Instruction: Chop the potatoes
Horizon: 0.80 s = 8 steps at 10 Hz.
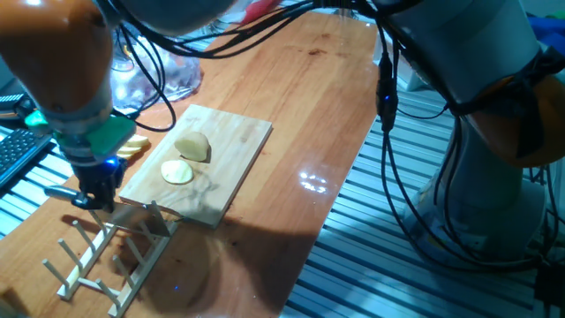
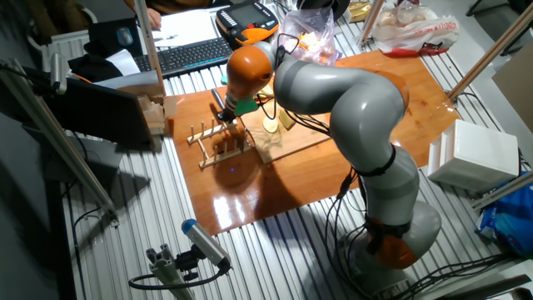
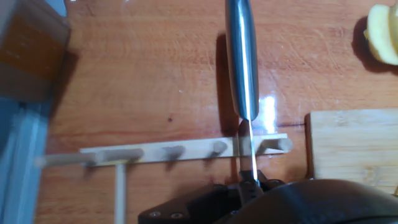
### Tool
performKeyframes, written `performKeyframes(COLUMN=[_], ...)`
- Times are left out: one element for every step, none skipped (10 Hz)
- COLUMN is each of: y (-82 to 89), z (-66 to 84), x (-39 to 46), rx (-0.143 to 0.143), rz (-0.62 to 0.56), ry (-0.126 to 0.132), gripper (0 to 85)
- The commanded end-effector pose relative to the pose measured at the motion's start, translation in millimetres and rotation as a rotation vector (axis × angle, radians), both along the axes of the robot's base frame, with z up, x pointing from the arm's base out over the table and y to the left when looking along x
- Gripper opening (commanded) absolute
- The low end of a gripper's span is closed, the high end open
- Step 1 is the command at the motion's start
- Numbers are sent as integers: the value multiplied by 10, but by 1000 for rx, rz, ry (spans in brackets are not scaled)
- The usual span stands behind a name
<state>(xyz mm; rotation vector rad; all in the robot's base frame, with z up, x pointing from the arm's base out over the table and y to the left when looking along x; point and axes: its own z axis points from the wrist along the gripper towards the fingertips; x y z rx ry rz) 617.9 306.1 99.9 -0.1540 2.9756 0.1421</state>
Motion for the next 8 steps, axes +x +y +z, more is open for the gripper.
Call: performKeyframes(y=[-21,-16,-14,-14,-13,-5,8,40], z=[-31,-40,-38,-37,-34,-23,0,85], x=[9,13,11,7,4,0,-9,-43], rx=[11,1,-4,-3,-5,-6,-6,-9], rz=[3,0,-8,-16,-20,-23,-28,-41], ry=[1,-2,-7,-8,-3,-1,9,35], gripper=[0,0,0,170,170,340,340,340])
